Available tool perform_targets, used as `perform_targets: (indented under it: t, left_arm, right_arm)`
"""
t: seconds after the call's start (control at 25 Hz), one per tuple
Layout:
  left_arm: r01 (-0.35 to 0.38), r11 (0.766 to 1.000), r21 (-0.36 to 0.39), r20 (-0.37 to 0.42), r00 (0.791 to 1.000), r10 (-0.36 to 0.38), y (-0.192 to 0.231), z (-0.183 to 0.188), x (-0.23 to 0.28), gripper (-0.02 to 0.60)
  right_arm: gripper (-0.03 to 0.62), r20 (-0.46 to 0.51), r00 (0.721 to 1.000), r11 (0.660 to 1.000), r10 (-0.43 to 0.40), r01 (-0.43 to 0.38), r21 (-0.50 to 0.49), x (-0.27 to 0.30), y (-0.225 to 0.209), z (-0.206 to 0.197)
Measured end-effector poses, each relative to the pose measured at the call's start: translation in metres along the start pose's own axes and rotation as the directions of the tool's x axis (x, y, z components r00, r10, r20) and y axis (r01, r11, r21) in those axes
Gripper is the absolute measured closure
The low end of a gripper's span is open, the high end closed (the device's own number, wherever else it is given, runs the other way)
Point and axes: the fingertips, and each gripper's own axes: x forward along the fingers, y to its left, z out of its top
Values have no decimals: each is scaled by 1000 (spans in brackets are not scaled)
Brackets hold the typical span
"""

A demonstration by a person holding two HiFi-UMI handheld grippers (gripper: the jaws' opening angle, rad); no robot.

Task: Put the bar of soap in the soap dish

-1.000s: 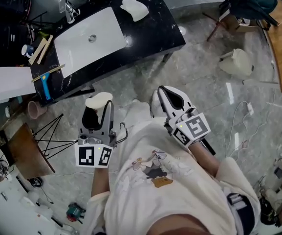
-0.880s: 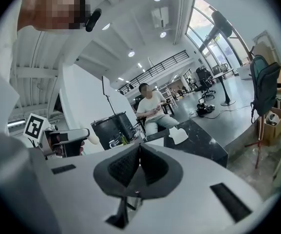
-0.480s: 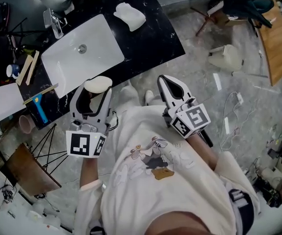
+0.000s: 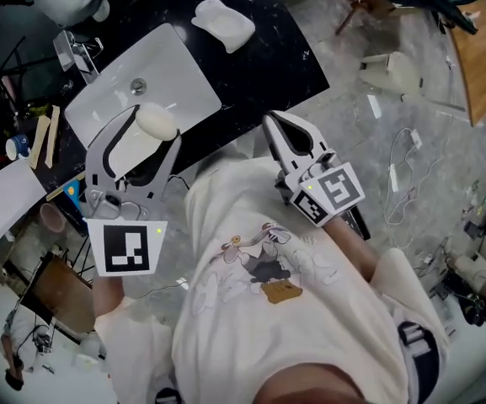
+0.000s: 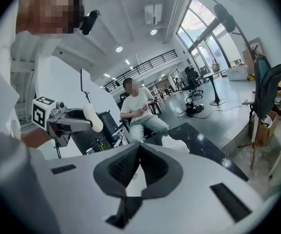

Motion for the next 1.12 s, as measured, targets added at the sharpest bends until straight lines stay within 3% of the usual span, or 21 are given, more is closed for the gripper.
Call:
perform_targets:
  t: [0.2,0.32,0.4,0.64,0.84,1.0,1.12]
  left_arm:
    - [126,981,144,-99,989,-113,14,8,32,321]
    - [225,949,223,-139,970,-197,19,10,61,321]
    - [304,912,275,-191,947,-258,23,6,82,321]
    - [526,738,423,-350,846,-402,27,-7,135,321]
    - [660,592,462,-466,749,-472,26,-22,170,321]
    - [735,492,467,-532,678,-508,21,-35,199,322]
    - [778,386,495,-594,628,-503,14,-46,218,322]
  right_arm:
    - [588,1,999,999,45,-45,0,15,-21,19]
    - [588,7,999,999,54,-54,3,19,-33,25]
    - [588,8,999,999,40,-40,21,20,-44,25]
    - [588,8,1000,997,-9,8,80,19,-72,26]
    - [588,18,998,991,-61,59,118,16,-92,28]
    - [588,43,996,990,-82,76,120,16,-96,35]
    - [588,52,995,991,-83,77,109,20,-96,39]
